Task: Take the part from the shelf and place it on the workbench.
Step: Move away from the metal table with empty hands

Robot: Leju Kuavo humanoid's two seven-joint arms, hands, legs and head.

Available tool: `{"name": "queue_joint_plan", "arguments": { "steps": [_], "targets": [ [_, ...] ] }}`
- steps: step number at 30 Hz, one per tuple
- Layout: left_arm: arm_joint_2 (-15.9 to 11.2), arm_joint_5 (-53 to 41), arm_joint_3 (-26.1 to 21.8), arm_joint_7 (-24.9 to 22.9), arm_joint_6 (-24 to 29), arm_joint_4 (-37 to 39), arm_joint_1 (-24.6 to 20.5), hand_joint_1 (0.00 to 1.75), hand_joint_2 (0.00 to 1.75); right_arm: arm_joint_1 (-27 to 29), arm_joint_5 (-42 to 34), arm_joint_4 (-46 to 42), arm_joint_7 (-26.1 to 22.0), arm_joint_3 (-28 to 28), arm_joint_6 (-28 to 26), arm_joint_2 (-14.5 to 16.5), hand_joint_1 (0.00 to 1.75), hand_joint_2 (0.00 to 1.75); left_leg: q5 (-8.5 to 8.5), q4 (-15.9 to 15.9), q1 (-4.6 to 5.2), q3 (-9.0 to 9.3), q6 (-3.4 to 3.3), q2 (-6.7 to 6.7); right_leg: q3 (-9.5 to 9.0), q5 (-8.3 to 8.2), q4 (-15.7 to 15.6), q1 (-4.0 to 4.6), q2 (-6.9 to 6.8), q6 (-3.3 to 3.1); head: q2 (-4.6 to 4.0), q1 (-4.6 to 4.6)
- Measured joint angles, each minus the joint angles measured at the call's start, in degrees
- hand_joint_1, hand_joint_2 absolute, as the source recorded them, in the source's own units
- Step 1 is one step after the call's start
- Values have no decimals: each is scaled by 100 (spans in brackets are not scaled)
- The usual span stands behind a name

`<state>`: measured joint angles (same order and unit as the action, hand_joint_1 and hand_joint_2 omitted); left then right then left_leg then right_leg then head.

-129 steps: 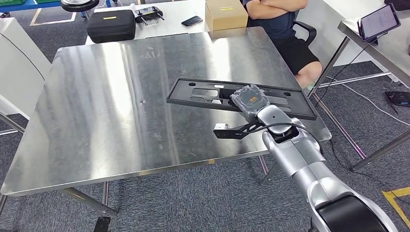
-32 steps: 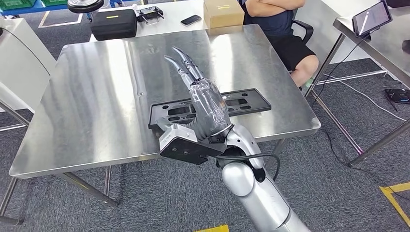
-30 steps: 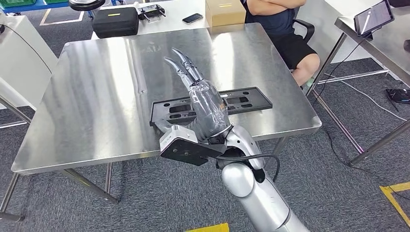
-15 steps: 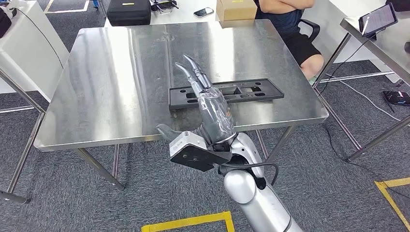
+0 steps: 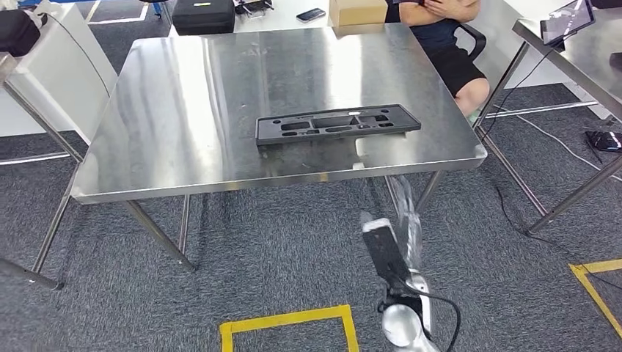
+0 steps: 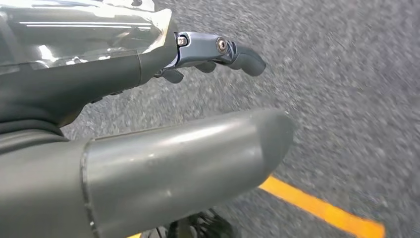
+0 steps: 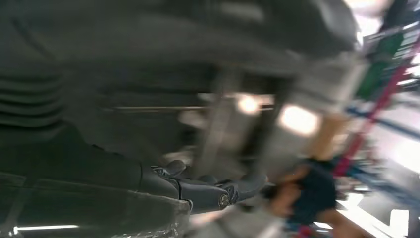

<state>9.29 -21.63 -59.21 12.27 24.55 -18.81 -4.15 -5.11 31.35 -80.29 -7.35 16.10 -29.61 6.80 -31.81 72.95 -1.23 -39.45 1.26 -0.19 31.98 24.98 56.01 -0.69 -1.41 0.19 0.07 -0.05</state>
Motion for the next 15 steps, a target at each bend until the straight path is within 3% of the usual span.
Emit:
{"name": "queue_joint_plan", "arguments": {
  "steps": [2, 4, 5, 7, 9, 11, 13, 14, 15],
  "targets": [
    [-12, 2, -47, 9, -7, -27, 12, 0, 0, 267, -285, 618, -133, -457, -223, -14, 0, 0, 266, -473, -59, 461, 43, 2, 150, -56, 90, -22, -18, 58, 0, -1],
    [-14, 4, -111, 16, 6, -44, 2, 0, 0, 392, -508, 1442, -361, -934, -472, -15, 0, 0, 238, -1139, -66, 923, 40, -31, 277, -107, 191, -11, -17, 137, 0, -2],
    [-12, 4, -145, 22, 13, -49, -3, 0, 0, 421, -572, 1838, -481, -1144, -578, -15, 0, 0, 165, -1316, -51, 1004, 1, -50, 314, -138, 220, -1, -14, 181, 0, 2],
    [-12, 3, -214, 27, 21, -58, -1, 0, 0, 465, -627, 2502, -637, -1475, -699, -13, 0, 0, 162, -1387, -9, 960, -141, -61, 363, -229, 201, 4, -4, 277, 0, 16],
    [-11, 6, -267, 32, 39, -66, -8, 0, 0, 477, -662, 2973, -625, -1690, -719, -14, 0, 0, 282, -1423, 1, 859, -285, -17, 452, -149, 276, -12, 27, 312, 0, 26],
    [-2, 35, -341, 62, 95, -74, -26, 0, 0, 415, -744, 3494, -519, -1914, -723, -13, 0, 0, 438, -1444, -2, 708, -377, 22, 617, 299, 726, -20, 63, 249, 0, 50],
    [16, 84, -441, 123, 162, -78, -36, 0, 0, 350, -858, 4060, -522, -2183, -742, -22, 0, 0, 585, -1439, 16, 530, -408, 26, 761, 789, 1455, -20, 84, 209, 0, 67],
    [28, 104, -487, 150, 184, -78, -37, 0, 0, 332, -904, 4315, -576, -2311, -756, -32, 0, 0, 659, -1434, 26, 440, -409, 28, 758, 890, 1733, -20, 94, 235, 0, 68],
    [35, 120, -524, 172, 206, -78, -37, 0, 0, 318, -937, 4532, -632, -2420, -770, -45, 0, 0, 731, -1429, 31, 357, -402, 30, 681, 879, 1852, -20, 100, 282, 0, 67]
  ]
}}
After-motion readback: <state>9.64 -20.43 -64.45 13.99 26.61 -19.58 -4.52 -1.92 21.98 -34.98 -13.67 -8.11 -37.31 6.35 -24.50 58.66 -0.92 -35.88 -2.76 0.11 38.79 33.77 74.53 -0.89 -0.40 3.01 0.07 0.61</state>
